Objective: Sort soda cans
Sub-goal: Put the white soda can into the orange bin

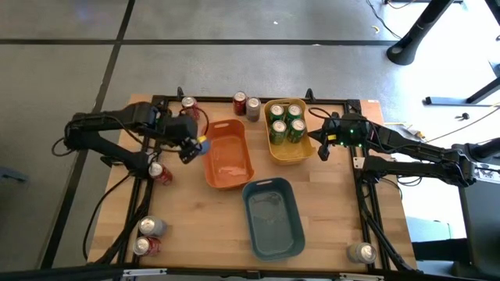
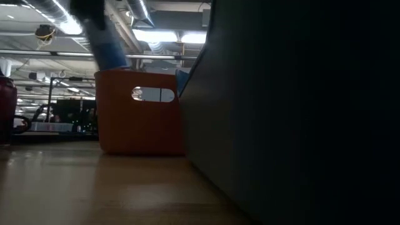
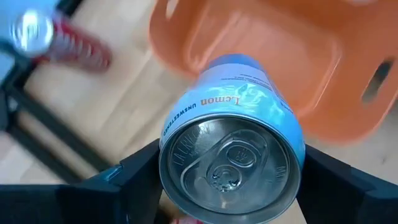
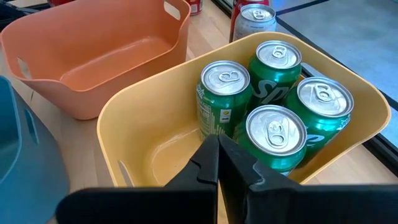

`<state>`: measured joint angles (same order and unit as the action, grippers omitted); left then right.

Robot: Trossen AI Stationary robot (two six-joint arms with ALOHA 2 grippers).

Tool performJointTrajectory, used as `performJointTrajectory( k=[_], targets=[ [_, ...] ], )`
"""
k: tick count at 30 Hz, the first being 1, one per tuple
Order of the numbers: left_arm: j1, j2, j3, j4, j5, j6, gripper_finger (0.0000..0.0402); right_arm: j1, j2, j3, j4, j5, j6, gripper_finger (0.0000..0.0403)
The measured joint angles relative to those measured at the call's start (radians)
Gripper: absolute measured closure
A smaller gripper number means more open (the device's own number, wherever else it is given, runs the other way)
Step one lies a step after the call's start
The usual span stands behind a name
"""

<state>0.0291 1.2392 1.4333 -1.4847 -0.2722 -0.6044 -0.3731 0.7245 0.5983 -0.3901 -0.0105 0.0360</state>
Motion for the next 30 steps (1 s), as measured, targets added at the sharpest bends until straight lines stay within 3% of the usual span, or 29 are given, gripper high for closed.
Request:
performJointTrajectory(
  k=[9, 30],
  targets=[
    [0.105, 0.089, -0.003, 0.262, -0.082, 0.221, 0.0118, 0.0, 0.006, 0.0, 0.03, 0.037, 0.045, 0.0397],
    [0.215, 0.518, -0.004, 0.265, -0.021, 0.34, 0.0117, 0.0, 0.099, 0.0, 0.037, 0.045, 0.058, 0.0397]
  ],
)
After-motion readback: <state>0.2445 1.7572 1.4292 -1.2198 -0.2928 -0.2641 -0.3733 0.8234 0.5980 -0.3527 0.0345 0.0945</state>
